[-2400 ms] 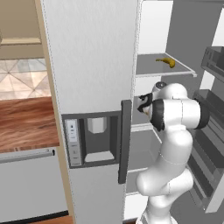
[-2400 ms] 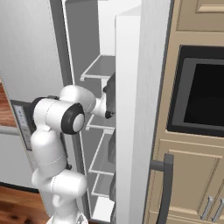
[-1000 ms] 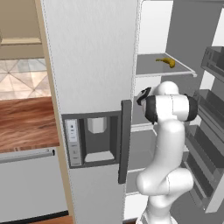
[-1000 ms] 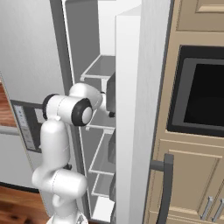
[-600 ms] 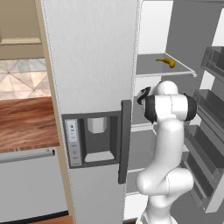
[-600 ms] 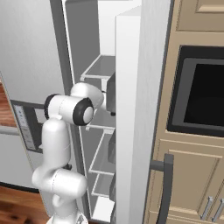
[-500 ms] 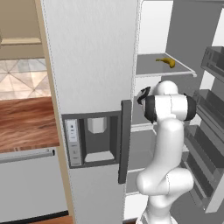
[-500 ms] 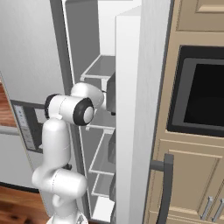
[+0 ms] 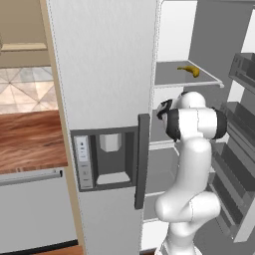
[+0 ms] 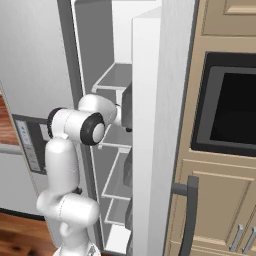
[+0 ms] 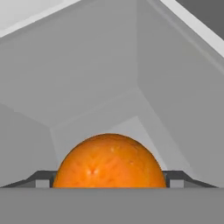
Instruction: Pick the banana and orange from the fridge and place them inside the tupperware on the counter.
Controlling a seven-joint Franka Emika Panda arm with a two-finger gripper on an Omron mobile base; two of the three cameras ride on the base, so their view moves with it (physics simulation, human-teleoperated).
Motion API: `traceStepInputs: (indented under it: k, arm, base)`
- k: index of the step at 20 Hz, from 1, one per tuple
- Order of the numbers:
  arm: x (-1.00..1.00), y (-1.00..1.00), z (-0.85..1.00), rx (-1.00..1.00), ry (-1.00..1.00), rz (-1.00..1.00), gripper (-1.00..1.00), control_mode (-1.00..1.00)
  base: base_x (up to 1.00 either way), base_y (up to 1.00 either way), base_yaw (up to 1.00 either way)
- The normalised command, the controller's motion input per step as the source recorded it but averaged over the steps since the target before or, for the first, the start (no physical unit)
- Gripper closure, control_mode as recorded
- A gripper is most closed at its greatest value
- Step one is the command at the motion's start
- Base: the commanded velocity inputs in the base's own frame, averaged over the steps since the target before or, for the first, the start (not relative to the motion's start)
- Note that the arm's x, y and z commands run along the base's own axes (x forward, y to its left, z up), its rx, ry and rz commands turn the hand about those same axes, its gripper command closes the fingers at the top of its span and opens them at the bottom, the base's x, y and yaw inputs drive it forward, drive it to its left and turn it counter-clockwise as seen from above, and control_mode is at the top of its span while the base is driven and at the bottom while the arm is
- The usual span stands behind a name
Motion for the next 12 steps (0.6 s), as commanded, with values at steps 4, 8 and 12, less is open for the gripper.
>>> traceStepInputs:
  k: [4, 8, 12]
  arm:
    - [-0.80, 0.00, 0.00, 0.00, -0.31, -0.01, 1.00, -1.00]
    - [-0.85, 0.00, 0.03, 0.00, -0.26, 0.00, 1.00, -1.00]
    - [-0.73, 0.01, 0.36, 0.00, -0.17, 0.00, 1.00, -1.00]
  base:
    - [0.00, 0.00, 0.00]
    - [0.00, 0.00, 0.00]
    - [0.00, 0.00, 0.00]
